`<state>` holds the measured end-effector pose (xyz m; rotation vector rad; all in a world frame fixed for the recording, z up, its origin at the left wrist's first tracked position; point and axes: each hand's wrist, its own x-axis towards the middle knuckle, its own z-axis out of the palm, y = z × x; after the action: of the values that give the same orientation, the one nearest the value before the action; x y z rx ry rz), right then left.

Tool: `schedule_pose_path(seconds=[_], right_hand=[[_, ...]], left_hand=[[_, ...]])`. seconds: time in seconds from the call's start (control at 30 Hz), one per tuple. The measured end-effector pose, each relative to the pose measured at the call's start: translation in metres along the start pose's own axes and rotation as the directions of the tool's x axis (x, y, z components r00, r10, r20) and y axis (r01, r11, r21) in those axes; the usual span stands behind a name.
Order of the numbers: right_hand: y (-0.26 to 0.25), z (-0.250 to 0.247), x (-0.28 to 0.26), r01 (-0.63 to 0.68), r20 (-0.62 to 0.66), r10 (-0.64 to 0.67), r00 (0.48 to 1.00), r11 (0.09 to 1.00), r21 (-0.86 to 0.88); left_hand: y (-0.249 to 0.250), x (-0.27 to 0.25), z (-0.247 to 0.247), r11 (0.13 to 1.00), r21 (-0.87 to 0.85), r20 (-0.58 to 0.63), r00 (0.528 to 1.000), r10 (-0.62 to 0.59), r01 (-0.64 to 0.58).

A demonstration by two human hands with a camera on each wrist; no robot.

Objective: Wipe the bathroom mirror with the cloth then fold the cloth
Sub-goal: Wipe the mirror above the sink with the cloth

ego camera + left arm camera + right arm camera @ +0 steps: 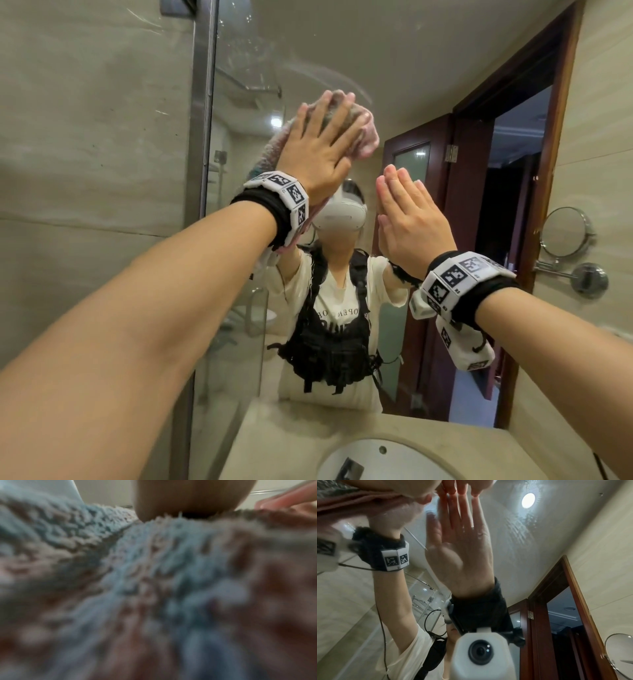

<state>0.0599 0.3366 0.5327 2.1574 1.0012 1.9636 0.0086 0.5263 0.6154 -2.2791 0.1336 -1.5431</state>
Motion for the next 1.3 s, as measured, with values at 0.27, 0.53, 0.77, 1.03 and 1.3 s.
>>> schedule_pose_path(seconds=[0.27,0.53,0.77,1.03,1.3], right_hand=[[0.037,-0.018,0.000,0.057,-0.015,-0.056,0.998,0.992,0.109],[0.044,-0.012,-0.006,0.122,-0.035,-0.118,0.992,0.987,0.102],[0.038,-0.016,-0.019,0.065,-0.040,-0.061,0.997,0.992,0.107],[0.022,-0.027,-0.043,0.198,0.013,-0.201,0.980,0.974,0.109],[-0.015,-0.018,-0.064,0.275,0.025,-0.283,0.959,0.946,0.175]], left_hand=[[-0.004,0.015,-0.007,0.982,-0.056,-0.012,0.983,-0.181,0.180],[0.008,0.035,-0.015,0.996,-0.068,-0.056,0.996,-0.068,0.064],[0.025,-0.040,0.012,0.939,0.064,0.019,0.941,0.337,-0.337],[0.051,-0.142,0.052,0.755,0.045,0.123,0.754,0.646,-0.654],[0.068,-0.224,0.078,0.737,-0.110,0.103,0.730,0.675,-0.667]])
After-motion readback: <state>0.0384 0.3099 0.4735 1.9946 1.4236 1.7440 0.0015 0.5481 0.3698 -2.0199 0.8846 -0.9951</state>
